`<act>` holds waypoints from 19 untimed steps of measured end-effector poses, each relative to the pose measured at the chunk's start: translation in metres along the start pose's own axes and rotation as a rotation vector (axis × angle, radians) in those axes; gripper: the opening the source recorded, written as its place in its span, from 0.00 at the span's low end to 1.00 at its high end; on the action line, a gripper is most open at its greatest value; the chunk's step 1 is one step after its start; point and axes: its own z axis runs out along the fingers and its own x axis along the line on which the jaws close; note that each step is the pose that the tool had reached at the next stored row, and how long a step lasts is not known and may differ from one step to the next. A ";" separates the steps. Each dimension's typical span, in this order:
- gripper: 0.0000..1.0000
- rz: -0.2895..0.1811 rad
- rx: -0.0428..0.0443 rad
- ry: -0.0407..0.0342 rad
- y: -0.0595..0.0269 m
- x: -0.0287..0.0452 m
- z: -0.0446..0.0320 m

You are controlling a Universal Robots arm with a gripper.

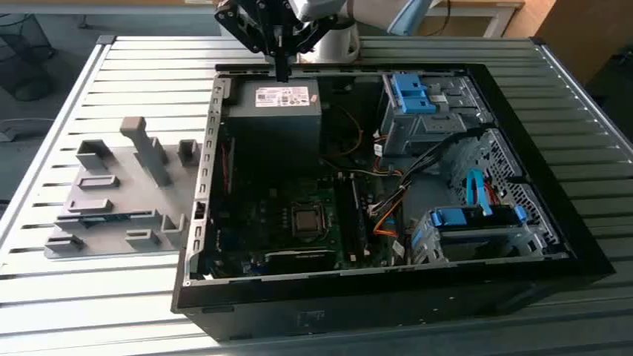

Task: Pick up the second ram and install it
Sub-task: 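Reach for the second ram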

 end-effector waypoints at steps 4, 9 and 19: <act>0.10 0.000 0.0001 0.0000 0.0000 0.0007 0.0000; 0.10 0.000 0.0000 -0.0001 -0.0001 0.0019 0.0000; 0.10 0.000 0.0000 0.0000 -0.0003 0.0045 -0.0001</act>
